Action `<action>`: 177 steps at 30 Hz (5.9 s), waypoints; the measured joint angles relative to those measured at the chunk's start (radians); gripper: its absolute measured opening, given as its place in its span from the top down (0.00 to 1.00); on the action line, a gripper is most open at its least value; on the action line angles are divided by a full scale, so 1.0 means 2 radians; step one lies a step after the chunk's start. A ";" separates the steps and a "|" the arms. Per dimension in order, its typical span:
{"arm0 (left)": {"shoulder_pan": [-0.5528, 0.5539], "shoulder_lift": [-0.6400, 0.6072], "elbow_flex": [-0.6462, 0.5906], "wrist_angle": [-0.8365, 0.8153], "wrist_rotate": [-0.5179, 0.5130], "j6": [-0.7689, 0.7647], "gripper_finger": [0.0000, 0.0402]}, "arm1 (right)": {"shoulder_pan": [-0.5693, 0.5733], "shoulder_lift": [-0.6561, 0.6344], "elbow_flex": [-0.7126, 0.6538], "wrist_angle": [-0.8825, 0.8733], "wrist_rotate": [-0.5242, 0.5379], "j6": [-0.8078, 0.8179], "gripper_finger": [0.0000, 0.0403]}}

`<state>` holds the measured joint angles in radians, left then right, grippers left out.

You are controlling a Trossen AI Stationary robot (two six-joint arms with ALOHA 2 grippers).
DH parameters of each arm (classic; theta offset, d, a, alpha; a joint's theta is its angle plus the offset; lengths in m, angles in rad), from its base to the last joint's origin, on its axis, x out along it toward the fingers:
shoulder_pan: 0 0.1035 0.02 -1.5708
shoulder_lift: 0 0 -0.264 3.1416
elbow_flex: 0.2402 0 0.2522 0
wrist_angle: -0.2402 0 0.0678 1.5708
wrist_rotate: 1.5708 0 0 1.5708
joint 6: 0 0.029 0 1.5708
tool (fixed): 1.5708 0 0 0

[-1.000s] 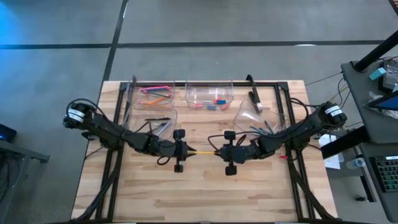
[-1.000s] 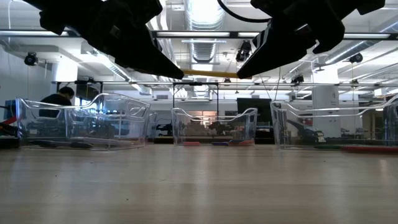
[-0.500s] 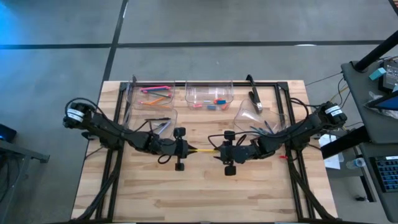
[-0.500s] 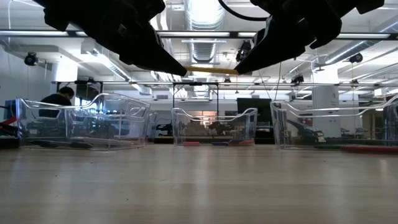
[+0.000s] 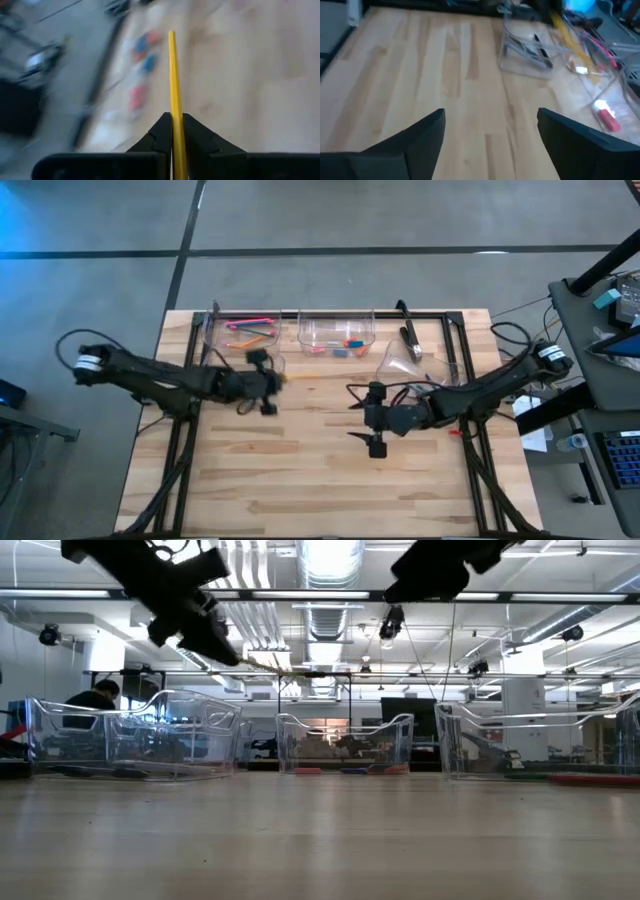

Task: Sort crayons/erasers/pens/pencils in bins
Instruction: Put the yellow pencil into the top left transparent bin, then return to Home Position

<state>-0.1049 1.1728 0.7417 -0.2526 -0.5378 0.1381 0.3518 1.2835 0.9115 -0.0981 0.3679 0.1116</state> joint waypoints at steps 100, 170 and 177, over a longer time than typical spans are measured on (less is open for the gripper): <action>0.079 -0.574 -0.313 0.154 0.212 -0.067 1.00 | 0.002 -0.618 -0.322 0.072 -0.093 -0.168 0.98; 0.079 -0.561 -0.368 0.175 0.301 -0.078 1.00 | -0.046 -0.628 -0.450 0.091 -0.052 -0.003 0.98; 0.079 -0.561 -0.369 0.175 0.301 -0.078 1.00 | -0.046 -0.628 -0.450 0.091 -0.052 -0.003 0.98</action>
<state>0.0525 0.0513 0.0044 0.0971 0.0643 -0.0189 0.2588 0.0284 0.0109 0.0830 0.2630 0.1047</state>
